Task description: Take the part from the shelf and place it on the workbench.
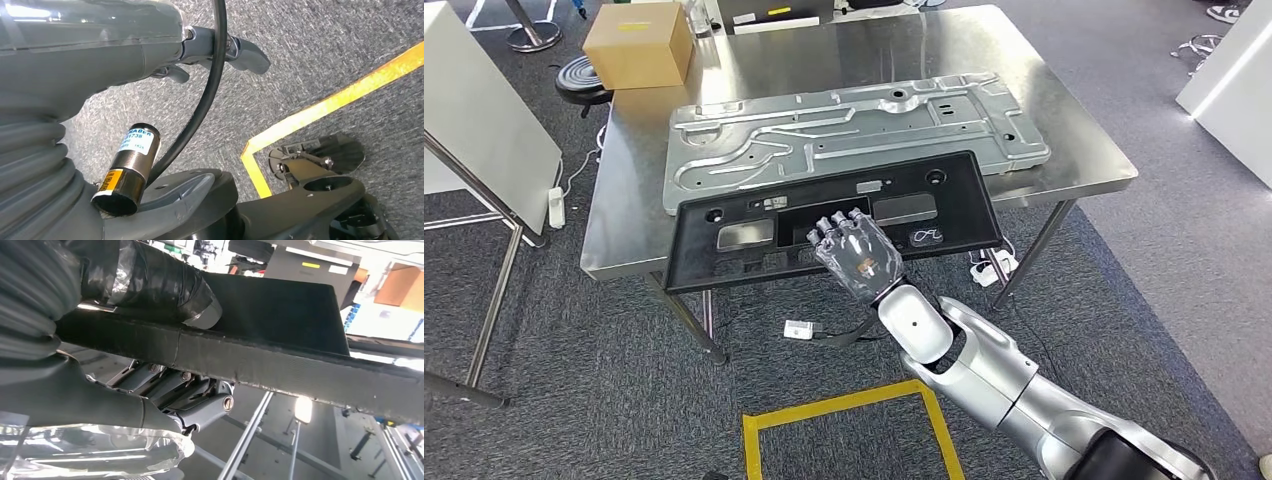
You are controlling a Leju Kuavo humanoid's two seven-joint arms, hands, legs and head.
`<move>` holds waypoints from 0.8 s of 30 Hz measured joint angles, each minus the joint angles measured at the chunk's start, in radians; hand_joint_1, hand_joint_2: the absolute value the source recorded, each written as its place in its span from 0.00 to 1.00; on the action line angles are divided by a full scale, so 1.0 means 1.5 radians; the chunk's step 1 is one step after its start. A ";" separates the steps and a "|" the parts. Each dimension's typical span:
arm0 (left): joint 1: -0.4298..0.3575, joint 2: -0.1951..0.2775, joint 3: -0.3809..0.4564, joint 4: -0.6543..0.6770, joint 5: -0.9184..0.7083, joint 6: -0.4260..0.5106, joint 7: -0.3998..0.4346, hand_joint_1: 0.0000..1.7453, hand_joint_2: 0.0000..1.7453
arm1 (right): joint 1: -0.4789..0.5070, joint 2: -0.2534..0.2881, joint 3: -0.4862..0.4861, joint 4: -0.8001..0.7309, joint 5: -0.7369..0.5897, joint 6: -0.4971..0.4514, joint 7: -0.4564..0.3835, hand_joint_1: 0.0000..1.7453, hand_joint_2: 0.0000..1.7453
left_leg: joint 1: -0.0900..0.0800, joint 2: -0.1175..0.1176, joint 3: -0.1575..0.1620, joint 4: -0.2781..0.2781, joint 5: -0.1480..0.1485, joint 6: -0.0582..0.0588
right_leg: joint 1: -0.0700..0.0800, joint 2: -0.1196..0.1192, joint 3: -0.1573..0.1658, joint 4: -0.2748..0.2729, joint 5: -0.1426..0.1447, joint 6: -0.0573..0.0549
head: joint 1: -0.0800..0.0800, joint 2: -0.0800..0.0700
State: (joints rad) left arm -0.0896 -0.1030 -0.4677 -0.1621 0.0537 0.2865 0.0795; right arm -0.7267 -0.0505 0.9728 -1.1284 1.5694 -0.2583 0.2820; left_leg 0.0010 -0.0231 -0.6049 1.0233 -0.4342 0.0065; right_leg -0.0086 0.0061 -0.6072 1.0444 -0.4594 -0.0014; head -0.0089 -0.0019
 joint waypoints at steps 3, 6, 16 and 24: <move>0.000 0.000 0.000 0.000 0.000 -0.001 0.003 0.00 1.00 | 0.001 0.000 0.000 0.000 0.000 -0.001 -0.006 0.99 1.00 | 0.000 0.000 0.000 0.000 0.000 0.000 | 0.000 0.000 0.000 0.000 0.000 0.000 | 0.000 0.000; 0.000 0.000 0.000 0.000 0.000 -0.001 0.005 0.00 1.00 | 0.002 0.000 0.000 0.000 0.000 -0.001 -0.008 0.99 1.00 | 0.000 0.000 0.000 0.000 0.000 0.000 | 0.000 0.000 0.000 0.000 0.000 0.000 | 0.000 0.000; 0.000 0.001 0.000 0.000 0.004 0.000 0.007 0.00 1.00 | 0.008 0.003 0.000 0.000 0.000 -0.002 -0.013 0.99 1.00 | -0.003 0.000 -0.003 0.005 -0.003 0.009 | -0.004 0.000 0.000 -0.003 0.002 0.007 | 0.000 0.000; 0.000 0.001 0.000 0.000 0.007 0.001 0.011 0.00 1.00 | 0.014 0.006 0.000 0.000 0.000 -0.006 -0.016 0.99 1.00 | 0.005 0.003 0.014 -0.019 0.004 0.023 | -0.006 -0.001 -0.087 0.170 -0.073 0.021 | 0.002 0.000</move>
State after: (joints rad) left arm -0.0893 -0.1016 -0.4677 -0.1617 0.0645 0.2880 0.0954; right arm -0.7058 -0.0411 0.9728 -1.1283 1.5694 -0.2667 0.2584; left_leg 0.0089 -0.0186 -0.5840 0.9954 -0.4280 0.0417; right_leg -0.0169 0.0040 -0.7375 1.2997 -0.5695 0.0304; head -0.0059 -0.0019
